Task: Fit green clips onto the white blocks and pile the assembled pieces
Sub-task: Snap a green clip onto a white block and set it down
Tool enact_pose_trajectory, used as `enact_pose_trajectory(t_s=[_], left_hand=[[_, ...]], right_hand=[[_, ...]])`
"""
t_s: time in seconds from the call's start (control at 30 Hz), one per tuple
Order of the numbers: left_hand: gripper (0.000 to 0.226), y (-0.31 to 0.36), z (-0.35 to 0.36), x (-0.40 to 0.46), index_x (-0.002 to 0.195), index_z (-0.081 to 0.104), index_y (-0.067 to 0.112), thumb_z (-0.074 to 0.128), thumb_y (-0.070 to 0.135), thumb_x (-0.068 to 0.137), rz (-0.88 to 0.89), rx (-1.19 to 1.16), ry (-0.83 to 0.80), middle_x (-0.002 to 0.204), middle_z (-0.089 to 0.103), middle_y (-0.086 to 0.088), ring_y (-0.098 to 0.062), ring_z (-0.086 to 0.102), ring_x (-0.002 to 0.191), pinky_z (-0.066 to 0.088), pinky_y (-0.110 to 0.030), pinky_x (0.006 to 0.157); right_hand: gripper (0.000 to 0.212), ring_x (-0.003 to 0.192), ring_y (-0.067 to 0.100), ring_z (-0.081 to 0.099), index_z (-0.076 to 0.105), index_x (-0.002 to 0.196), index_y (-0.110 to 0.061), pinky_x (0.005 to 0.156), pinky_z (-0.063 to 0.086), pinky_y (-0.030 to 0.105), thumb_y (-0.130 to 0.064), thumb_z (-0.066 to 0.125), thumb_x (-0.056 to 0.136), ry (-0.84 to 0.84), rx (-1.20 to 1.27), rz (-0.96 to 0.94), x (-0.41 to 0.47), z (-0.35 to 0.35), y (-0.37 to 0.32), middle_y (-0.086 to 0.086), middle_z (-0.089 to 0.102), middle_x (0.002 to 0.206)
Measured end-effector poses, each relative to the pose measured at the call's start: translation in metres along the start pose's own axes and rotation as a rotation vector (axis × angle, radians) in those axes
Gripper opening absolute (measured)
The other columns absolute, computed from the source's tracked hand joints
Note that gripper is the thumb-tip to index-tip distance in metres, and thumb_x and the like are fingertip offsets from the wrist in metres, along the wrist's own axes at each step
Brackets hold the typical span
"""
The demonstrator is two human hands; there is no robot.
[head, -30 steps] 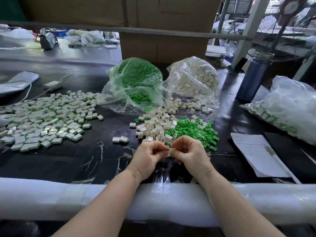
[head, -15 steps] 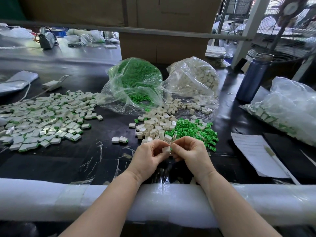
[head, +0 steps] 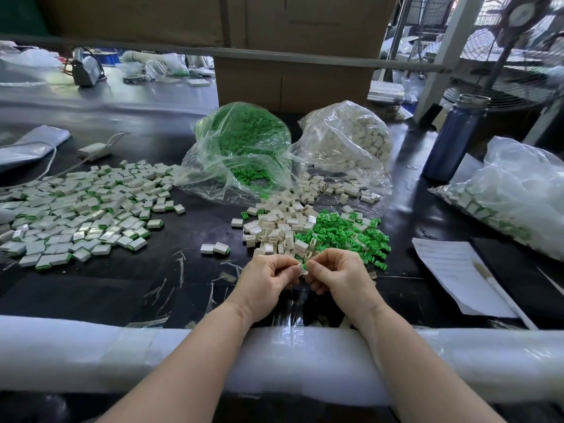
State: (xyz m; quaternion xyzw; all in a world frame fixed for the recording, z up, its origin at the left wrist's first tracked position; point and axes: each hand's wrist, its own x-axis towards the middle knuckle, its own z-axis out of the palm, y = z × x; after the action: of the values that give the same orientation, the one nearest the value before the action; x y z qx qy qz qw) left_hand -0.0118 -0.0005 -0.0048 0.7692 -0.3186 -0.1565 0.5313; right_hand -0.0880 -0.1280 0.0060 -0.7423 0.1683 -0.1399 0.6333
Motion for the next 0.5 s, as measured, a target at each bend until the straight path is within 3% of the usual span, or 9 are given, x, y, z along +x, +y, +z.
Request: enact_pose_trajectory(t_s=[0.17,0.4,0.5], left_hand=[[0.011,-0.0008,0.0004,-0.0013,0.087,0.071,0.016,0.061,0.016,0.088,-0.008,0.012,-0.028,0.071,0.064,0.005,-0.005,0.056,0.067,0.05,-0.025,0.075],[0.014,-0.0018,0.0029,-0.0008,0.097,0.071,0.011,0.06,0.015,0.089,-0.033,0.02,-0.047,0.087,0.071,-0.01,-0.021,0.064,0.085,0.051,-0.04,0.088],[0.014,0.0001,0.0031,-0.0006,0.095,0.071,0.011,0.06,0.016,0.089,-0.012,-0.006,-0.014,0.087,0.071,-0.006,-0.019,0.065,0.084,0.052,-0.035,0.086]], right_hand=[[0.016,0.044,0.005,0.053,0.06,0.071,-0.006,0.047,0.047,0.017,0.0,0.06,0.086,-0.01,-0.03,0.007,0.001,-0.0008,-0.0002,0.002,0.06,0.055],[0.016,0.047,0.005,0.054,0.061,0.07,-0.008,0.049,0.048,0.018,-0.002,0.062,0.085,-0.048,-0.083,-0.022,0.0015,-0.0009,0.0028,-0.003,0.06,0.053],[0.013,0.046,0.006,0.056,0.061,0.072,-0.006,0.047,0.047,0.017,-0.002,0.063,0.084,0.005,-0.001,-0.042,0.0017,-0.0004,0.0035,-0.002,0.062,0.051]])
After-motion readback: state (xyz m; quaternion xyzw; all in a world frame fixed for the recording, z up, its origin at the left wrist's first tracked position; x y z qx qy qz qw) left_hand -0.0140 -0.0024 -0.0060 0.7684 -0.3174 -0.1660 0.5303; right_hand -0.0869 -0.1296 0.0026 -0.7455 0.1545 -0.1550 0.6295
